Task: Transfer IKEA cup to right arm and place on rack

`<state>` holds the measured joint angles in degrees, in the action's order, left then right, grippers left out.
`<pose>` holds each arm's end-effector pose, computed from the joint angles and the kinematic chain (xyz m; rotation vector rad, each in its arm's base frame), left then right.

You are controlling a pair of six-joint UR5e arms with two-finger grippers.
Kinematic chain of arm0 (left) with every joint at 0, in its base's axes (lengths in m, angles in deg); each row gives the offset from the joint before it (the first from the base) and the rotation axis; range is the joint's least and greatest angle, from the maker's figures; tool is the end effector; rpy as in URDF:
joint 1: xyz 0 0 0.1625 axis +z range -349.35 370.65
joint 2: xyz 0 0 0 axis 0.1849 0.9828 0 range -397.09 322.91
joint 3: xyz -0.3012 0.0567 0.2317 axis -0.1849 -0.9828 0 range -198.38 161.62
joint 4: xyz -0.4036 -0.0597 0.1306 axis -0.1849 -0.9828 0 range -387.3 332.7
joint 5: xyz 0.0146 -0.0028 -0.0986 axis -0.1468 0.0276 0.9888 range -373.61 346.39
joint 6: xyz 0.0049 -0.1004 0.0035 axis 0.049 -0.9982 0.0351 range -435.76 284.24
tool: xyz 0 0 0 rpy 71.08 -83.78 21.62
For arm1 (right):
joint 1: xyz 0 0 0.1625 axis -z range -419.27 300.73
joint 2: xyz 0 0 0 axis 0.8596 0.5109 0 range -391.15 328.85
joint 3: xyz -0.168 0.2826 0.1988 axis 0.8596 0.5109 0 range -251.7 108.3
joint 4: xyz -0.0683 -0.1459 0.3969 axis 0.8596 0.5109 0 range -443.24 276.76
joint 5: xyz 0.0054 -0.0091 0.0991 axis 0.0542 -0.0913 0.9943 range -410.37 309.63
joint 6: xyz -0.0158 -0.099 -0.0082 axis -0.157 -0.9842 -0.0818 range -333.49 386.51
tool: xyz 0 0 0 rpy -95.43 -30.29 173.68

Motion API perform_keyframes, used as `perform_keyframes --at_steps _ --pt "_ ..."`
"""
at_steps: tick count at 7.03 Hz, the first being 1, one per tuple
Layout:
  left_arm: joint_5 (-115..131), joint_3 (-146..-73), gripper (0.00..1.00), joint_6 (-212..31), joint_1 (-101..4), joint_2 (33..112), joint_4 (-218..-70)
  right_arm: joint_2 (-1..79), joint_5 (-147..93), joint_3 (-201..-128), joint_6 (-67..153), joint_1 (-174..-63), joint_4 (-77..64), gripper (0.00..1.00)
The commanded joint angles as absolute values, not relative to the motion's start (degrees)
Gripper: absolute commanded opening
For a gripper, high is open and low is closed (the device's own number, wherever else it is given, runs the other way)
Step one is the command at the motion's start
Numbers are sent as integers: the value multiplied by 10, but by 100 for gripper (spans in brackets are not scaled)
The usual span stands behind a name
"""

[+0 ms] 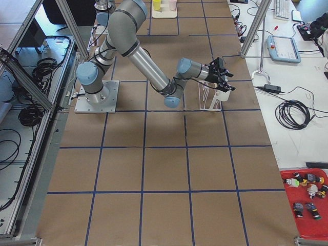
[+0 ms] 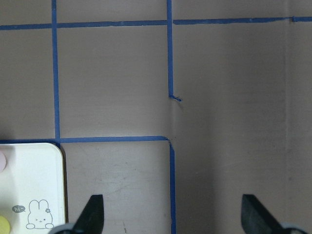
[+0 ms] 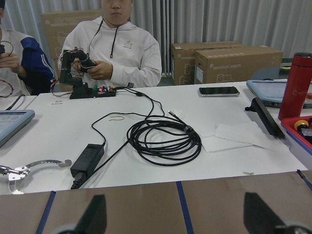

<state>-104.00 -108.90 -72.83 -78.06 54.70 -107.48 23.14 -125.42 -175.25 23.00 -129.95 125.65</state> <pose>-0.1207 -0.5337 0.4434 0.0441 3.1230 -0.2043 -0.0535 -0.6337 0.2257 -0.1201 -2.5530 1.8013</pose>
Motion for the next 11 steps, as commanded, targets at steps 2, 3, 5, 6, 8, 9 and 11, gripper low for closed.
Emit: perform_keyframes --at_steps 2,3,5,6,8,9,11 --pt "-1037 -1089 99 -722 -790 548 -1075 283 -1257 -1749 231 -1301 1204 100" --pt "-1037 -1089 99 -696 -790 548 -1075 310 -1258 -1748 230 -1302 1145 100" --pt "-1037 -1090 99 -691 -789 547 -1075 375 -1264 -1748 224 -1309 1025 100" --pt "-1037 -1092 99 -696 -789 546 -1075 401 -1266 -1745 224 -1327 949 100" --pt "-1037 -1092 99 -715 -788 545 -1089 462 -1297 -1744 230 -1365 787 100" --pt "-1038 -1092 99 -724 -788 545 -1091 490 -1299 -1744 233 -1390 701 100" --pt "-1039 -1092 99 -725 -788 544 -1102 556 -1298 -1744 243 -1426 505 100"
